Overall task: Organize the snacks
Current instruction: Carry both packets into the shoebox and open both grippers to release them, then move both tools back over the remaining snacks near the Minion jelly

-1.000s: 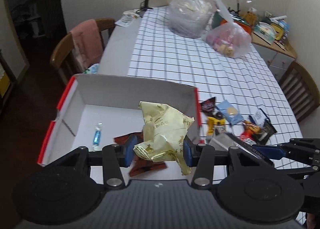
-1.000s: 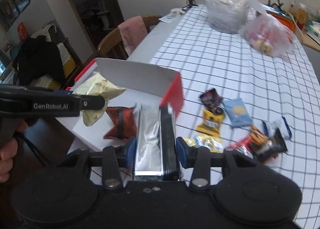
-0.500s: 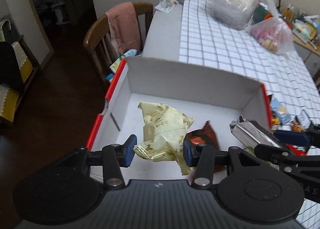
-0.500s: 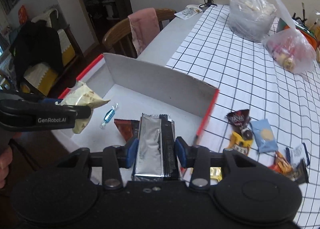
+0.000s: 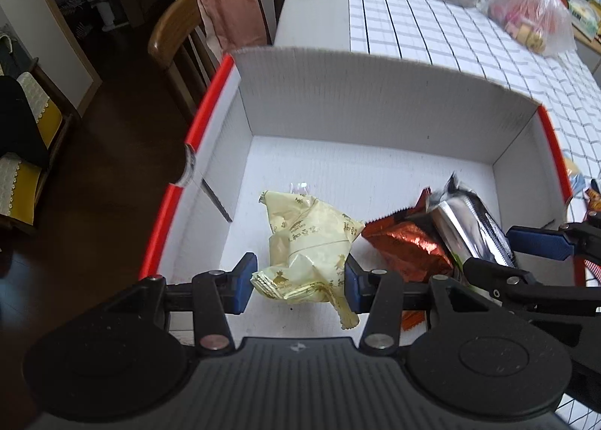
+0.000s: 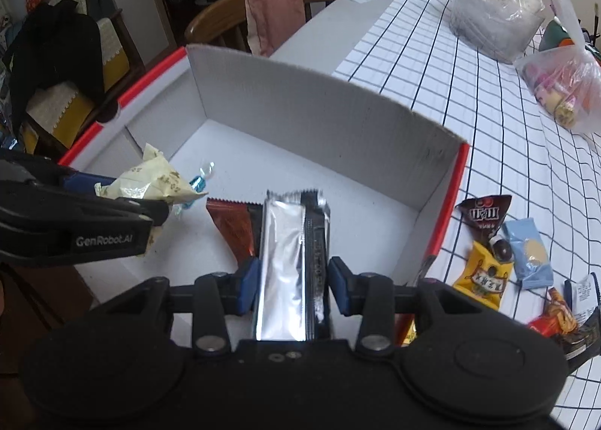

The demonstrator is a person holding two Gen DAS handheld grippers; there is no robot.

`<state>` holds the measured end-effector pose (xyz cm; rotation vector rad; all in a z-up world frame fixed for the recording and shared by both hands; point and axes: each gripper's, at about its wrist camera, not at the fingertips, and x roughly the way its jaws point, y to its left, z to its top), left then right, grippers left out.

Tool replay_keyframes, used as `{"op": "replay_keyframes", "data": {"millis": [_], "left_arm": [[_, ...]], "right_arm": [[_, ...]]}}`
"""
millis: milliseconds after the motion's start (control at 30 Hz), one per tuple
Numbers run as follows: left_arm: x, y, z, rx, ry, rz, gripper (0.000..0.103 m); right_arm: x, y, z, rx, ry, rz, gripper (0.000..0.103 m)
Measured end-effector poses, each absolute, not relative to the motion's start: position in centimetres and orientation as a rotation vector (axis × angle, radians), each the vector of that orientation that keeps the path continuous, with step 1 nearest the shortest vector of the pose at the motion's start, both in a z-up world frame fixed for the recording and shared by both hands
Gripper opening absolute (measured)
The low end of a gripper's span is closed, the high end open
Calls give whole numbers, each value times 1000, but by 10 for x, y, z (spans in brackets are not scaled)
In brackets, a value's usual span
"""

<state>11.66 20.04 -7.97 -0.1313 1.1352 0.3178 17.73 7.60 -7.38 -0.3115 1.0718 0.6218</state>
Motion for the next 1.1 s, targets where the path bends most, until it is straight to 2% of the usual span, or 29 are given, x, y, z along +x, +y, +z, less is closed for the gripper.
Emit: {"op": "replay_keyframes", "data": {"millis": [467,600,733,833,933,1100], "left_arm": [[106,202,-85,-159,1140,296,49],[99,199,-70,-161,1085,299,58],[95,193,-55,-161,1041,278,65],[90,187,-46,-170,1017,260,68],[87,181,-36,-176,991,238,73],[84,166,-22,-190,945,190,79]], "right_arm": [[169,66,-66,-287,1073,642,48],[166,57,-54,-253,1056,658,52],[160,49,-41,-238,1025,674,62],[156,42,-32,-225,1005,686,65],[152,30,-20,-215,979,688,75],[147,1,0,-183,935,692,83]]}}
